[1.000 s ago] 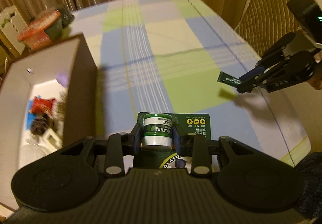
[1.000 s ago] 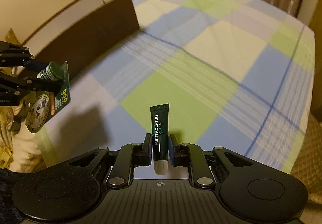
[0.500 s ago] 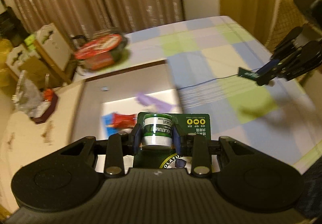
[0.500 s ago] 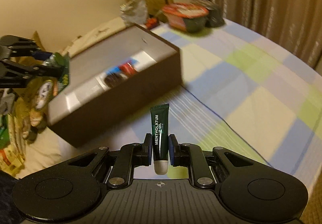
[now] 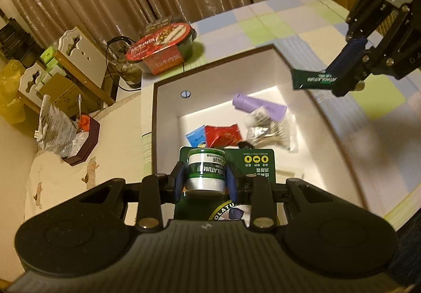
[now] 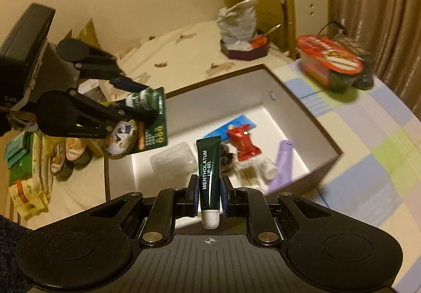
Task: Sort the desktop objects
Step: 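Carry card and lip gel over the box while right tool releases the lip gel inside, then lower the green card into the box and open the left tool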
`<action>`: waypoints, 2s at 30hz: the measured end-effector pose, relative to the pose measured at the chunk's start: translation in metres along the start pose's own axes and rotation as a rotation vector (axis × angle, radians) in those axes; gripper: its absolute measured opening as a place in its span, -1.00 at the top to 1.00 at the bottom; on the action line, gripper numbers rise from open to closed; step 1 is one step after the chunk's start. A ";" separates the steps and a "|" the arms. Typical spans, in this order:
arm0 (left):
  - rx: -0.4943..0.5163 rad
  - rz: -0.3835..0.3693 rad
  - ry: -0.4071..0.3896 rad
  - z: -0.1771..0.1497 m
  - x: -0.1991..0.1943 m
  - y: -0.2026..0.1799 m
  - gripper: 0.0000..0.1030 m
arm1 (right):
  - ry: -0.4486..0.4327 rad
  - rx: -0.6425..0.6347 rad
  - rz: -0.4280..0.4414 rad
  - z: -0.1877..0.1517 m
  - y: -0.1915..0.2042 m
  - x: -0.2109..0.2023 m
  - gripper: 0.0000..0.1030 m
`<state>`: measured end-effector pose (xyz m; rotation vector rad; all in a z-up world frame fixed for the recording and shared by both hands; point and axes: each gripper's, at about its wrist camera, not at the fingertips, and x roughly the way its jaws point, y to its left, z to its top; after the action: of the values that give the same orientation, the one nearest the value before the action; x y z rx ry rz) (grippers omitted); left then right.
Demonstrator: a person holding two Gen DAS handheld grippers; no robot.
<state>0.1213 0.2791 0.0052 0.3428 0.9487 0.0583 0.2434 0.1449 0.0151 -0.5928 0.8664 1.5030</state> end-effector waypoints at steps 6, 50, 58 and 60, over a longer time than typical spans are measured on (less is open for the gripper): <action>0.055 -0.025 0.016 -0.011 0.016 0.008 0.46 | 0.070 -0.032 0.033 0.009 0.027 0.031 0.71; 0.181 -0.169 0.002 -0.034 0.052 0.031 0.45 | 0.392 -0.055 0.073 -0.005 0.050 0.144 0.70; 0.244 -0.199 -0.020 -0.031 0.054 0.028 0.45 | 0.342 -0.013 0.017 0.000 0.036 0.128 0.70; 0.258 -0.208 -0.023 -0.031 0.056 0.026 0.45 | 0.324 -0.001 0.010 0.002 0.034 0.122 0.70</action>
<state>0.1321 0.3232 -0.0468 0.4797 0.9667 -0.2600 0.1951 0.2203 -0.0738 -0.8492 1.1166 1.4374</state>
